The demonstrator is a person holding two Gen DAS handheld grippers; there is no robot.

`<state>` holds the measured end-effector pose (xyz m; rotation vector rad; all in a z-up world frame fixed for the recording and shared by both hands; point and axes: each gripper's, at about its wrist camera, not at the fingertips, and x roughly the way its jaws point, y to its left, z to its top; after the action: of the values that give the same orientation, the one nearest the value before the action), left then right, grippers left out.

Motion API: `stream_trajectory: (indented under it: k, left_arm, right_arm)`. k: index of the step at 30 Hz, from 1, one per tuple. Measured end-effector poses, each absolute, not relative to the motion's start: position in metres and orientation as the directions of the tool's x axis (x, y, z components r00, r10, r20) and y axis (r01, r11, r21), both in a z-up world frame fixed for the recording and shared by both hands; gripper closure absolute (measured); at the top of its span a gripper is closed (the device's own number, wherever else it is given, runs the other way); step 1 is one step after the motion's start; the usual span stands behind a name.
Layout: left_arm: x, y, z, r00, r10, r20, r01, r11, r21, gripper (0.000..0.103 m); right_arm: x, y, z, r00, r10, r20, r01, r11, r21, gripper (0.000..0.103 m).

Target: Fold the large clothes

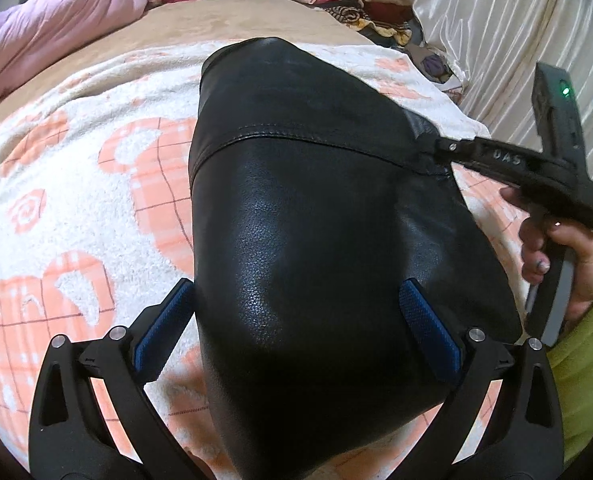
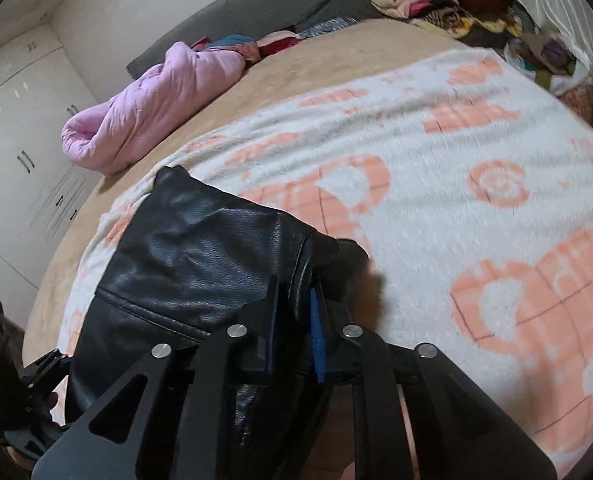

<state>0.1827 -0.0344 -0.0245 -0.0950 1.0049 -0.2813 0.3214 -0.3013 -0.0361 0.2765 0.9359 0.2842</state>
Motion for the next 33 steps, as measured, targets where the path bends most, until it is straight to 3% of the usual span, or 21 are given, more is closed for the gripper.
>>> stream_trajectory:
  k: [11, 16, 21, 33]
  left_arm:
    - [0.182, -0.030, -0.027, 0.499, -0.285, -0.818, 0.173, 0.958, -0.228, 0.008]
    - [0.181, -0.028, -0.026, 0.498, -0.288, -0.818, 0.166, 0.958, -0.236, 0.008]
    - [0.180, -0.025, -0.025, 0.494, -0.294, -0.818, 0.163, 0.956, -0.245, 0.008]
    - [0.169, -0.018, -0.019, 0.500, -0.308, -0.810, 0.161, 0.952, -0.262, 0.009]
  right_arm:
    - [0.311, -0.294, -0.025, 0.586, 0.275, -0.762, -0.096, 0.958, 0.272, 0.065]
    - [0.299, -0.293, -0.016, 0.587, 0.285, -0.758, -0.104, 0.955, 0.278, 0.040]
    - [0.272, -0.291, -0.004, 0.593, 0.318, -0.740, -0.127, 0.944, 0.304, 0.026]
    - [0.207, -0.292, -0.014, 0.541, 0.430, -0.722, -0.108, 0.887, 0.448, 0.026]
